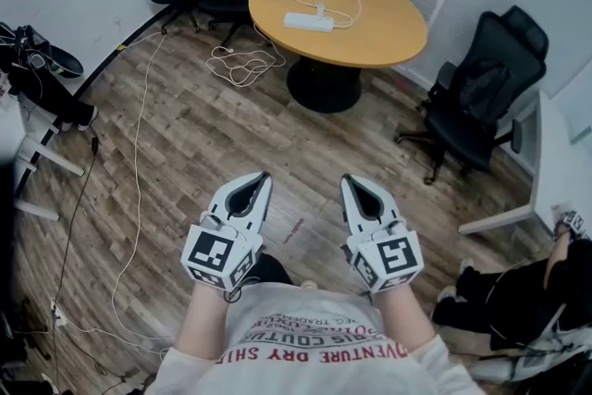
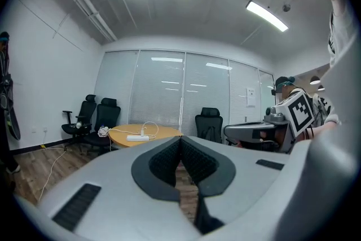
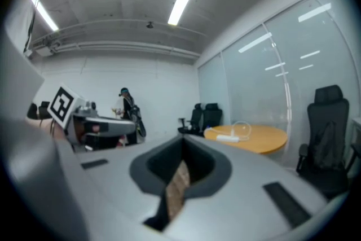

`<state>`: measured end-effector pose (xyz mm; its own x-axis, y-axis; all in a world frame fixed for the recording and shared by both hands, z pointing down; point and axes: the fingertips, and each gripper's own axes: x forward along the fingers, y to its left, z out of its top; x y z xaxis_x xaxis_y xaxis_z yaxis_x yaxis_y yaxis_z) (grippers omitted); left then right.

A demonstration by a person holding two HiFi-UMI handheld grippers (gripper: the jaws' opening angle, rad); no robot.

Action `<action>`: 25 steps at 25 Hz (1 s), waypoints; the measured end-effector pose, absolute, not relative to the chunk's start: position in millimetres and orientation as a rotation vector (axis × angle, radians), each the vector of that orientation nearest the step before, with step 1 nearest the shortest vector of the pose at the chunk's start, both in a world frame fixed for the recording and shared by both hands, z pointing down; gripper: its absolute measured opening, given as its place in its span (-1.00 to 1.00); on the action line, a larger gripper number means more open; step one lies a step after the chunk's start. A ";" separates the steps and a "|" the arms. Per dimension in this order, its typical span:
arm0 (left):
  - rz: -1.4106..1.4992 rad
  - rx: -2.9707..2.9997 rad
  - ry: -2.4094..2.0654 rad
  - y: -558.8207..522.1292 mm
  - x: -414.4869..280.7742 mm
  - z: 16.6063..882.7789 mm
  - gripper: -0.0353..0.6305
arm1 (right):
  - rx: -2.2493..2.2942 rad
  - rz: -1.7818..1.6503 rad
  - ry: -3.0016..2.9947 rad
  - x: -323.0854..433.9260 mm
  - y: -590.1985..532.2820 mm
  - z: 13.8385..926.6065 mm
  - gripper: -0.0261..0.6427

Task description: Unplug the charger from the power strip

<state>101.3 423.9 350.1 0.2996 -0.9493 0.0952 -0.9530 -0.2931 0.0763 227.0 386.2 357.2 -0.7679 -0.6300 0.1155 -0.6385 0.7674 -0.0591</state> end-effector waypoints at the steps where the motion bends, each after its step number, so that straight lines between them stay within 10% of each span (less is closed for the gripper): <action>1: 0.049 2.434 -1.787 416.3 93.5 351.3 -0.79 | 1.040 0.151 -2.871 220.0 378.9 357.9 -0.85; 25: 0.072 2.508 -1.582 244.8 -107.6 357.2 -0.79 | 1.296 0.268 -2.674 50.6 221.3 377.7 -0.85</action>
<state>-107.6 244.8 357.2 0.4343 -0.8907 0.1342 -0.8993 -0.4200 0.1220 50.6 221.3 377.7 -0.6128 -0.7594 0.2185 -0.7877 0.6091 -0.0920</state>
